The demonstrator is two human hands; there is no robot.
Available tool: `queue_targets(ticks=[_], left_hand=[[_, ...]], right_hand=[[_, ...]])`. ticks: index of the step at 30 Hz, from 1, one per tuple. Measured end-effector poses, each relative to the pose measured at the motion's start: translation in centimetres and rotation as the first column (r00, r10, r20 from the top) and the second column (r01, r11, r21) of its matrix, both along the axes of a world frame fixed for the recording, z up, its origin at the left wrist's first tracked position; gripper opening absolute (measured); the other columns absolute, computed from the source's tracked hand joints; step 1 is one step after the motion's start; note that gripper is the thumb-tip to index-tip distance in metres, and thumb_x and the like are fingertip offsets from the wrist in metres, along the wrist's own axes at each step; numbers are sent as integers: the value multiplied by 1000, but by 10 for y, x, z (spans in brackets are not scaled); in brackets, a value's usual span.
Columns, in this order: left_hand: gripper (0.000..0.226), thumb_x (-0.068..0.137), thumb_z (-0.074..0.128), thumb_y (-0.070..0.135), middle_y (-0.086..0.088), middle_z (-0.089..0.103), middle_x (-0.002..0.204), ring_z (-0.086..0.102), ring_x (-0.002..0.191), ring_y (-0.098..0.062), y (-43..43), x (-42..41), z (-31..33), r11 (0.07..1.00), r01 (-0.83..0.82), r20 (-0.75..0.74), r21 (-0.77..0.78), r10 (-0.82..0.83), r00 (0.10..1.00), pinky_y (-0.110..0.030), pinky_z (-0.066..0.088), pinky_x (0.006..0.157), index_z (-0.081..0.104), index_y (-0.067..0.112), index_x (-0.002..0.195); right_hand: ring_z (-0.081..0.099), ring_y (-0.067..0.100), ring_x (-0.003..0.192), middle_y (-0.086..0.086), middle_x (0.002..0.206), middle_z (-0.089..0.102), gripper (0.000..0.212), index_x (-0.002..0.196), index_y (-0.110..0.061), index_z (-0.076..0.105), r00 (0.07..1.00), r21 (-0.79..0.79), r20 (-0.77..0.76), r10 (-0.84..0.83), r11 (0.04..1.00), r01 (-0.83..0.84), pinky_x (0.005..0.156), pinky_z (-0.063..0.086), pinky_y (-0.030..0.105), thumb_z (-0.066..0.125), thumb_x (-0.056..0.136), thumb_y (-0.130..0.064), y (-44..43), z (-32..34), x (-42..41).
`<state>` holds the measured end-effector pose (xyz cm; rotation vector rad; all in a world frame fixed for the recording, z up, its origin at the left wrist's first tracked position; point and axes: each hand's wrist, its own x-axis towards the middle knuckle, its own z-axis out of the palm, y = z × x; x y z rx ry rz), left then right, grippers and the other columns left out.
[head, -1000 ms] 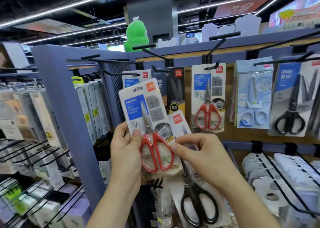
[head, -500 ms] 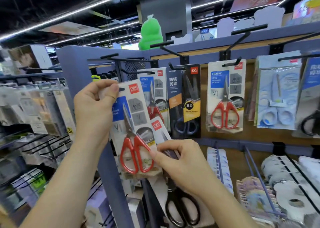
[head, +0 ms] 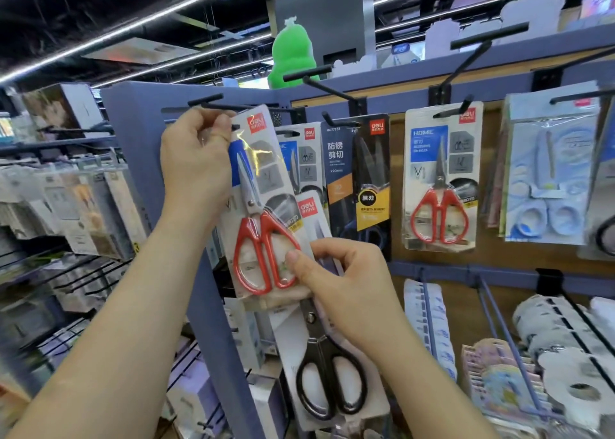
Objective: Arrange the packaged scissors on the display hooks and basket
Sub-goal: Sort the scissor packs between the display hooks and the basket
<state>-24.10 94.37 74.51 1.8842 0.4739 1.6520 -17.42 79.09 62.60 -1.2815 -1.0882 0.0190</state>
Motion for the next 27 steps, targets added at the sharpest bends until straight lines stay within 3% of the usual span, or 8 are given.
queue_targets(ticks=[3,7,11,15,18,23,25,27], left_hand=[[19,102,49,27,9,70,89,67,81,-8,-1,0,6,994,36,-40,-99,-40,998,-32,57,77,63,27,90],[26,103,46,29,10,70,75,66,66,-6,-4,3,16,955,96,-55,-280,-116,992,-34,56,72,61,27,82],[21,104,42,29,4,70,98,69,87,-14,-5,2,9,964,88,-81,-252,-112,990,-40,58,84,60,30,92],[17,99,54,23,4,57,127,62,110,-17,0,-1,-10,983,70,-126,-167,-92,988,-43,56,90,56,36,109],[24,95,63,13,7,63,121,64,110,-15,-2,-4,-13,978,142,-4,-155,-144,990,-39,58,86,62,35,105],[12,94,62,10,-1,70,105,69,90,-12,-13,-10,-7,908,375,249,-185,-326,912,-28,56,74,65,18,103],[13,95,62,12,-3,71,105,70,92,-16,-22,-12,-7,907,382,281,-175,-326,903,-31,57,77,63,15,107],[24,92,65,15,-4,70,107,70,97,-21,-38,-14,-16,905,386,328,-179,-315,891,-34,58,78,58,17,115]], right_hand=[[51,34,64,34,78,55,63,77,11,60,999,-12,-5,35,999,-35,66,48,48,63,81,-52,1,2,0],[57,48,83,34,84,60,63,79,7,64,998,-17,-40,45,999,-46,76,51,59,62,81,-56,4,-1,2],[57,48,83,34,85,60,66,80,9,63,998,-9,-59,9,1000,-9,75,50,60,59,80,-57,7,-2,1],[58,48,82,33,83,60,66,79,9,62,998,14,-55,-22,1000,23,73,51,60,59,79,-57,11,-1,1],[58,46,80,30,81,62,59,80,5,64,999,34,-44,-27,999,28,72,51,60,59,80,-53,5,-1,5],[69,23,84,4,83,74,11,87,-18,76,999,19,-44,3,1000,-2,77,58,41,69,90,-26,-11,9,15],[70,9,83,-5,84,76,8,89,-22,77,998,-1,-62,24,1000,-24,75,58,26,69,90,-20,-18,12,18],[69,7,78,-4,80,75,8,84,-22,77,996,-50,-77,46,998,-49,73,57,25,71,89,-19,-28,14,22]])
